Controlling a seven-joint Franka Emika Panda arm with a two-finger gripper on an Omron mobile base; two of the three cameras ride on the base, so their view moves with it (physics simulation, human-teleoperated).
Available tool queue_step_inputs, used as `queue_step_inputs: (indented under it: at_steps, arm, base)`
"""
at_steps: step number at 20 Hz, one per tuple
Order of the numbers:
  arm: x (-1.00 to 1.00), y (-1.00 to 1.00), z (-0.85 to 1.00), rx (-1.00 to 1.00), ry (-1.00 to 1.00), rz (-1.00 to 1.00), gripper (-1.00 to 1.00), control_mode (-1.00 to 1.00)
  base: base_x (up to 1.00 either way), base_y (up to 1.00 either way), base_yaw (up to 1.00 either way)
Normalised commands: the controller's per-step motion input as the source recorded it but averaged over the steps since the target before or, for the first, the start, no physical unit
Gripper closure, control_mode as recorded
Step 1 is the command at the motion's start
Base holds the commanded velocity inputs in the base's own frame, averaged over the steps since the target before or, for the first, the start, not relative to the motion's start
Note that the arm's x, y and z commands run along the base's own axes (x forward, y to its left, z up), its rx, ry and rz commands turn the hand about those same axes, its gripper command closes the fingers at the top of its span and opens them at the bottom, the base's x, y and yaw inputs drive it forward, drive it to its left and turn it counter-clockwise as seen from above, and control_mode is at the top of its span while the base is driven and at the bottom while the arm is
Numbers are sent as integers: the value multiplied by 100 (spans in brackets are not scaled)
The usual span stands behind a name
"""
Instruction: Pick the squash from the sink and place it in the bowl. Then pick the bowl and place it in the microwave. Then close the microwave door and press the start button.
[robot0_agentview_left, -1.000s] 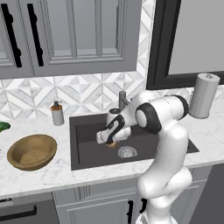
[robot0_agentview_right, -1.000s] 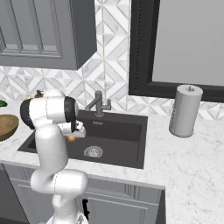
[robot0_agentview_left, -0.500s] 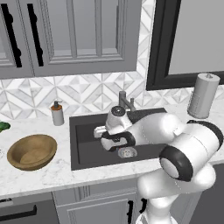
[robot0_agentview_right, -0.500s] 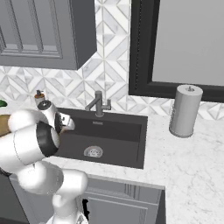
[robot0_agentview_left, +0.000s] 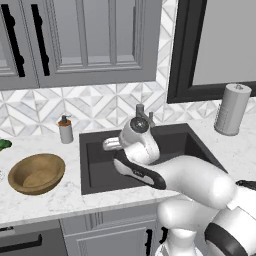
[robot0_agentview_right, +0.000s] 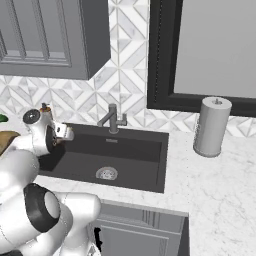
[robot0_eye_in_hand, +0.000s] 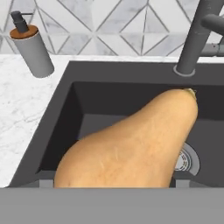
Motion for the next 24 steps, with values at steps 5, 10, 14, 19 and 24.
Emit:
queue_step_inputs:
  at_steps: [5, 10, 14, 19, 24]
  arm:
    - [-30, 26, 96, 1, 14, 0, 100, -100]
    - [-10, 65, 36, 5, 17, 0, 100, -100]
    - [0, 73, 6, 0, 7, 7, 100, -100]
    - [0, 79, -13, 0, 15, 4, 100, -100]
    - [10, 89, -48, 0, 16, 3, 100, -100]
  base:
    - [0, 0, 0]
    - [0, 0, 0]
    - [0, 0, 0]
    - [0, 0, 0]
    - [0, 0, 0]
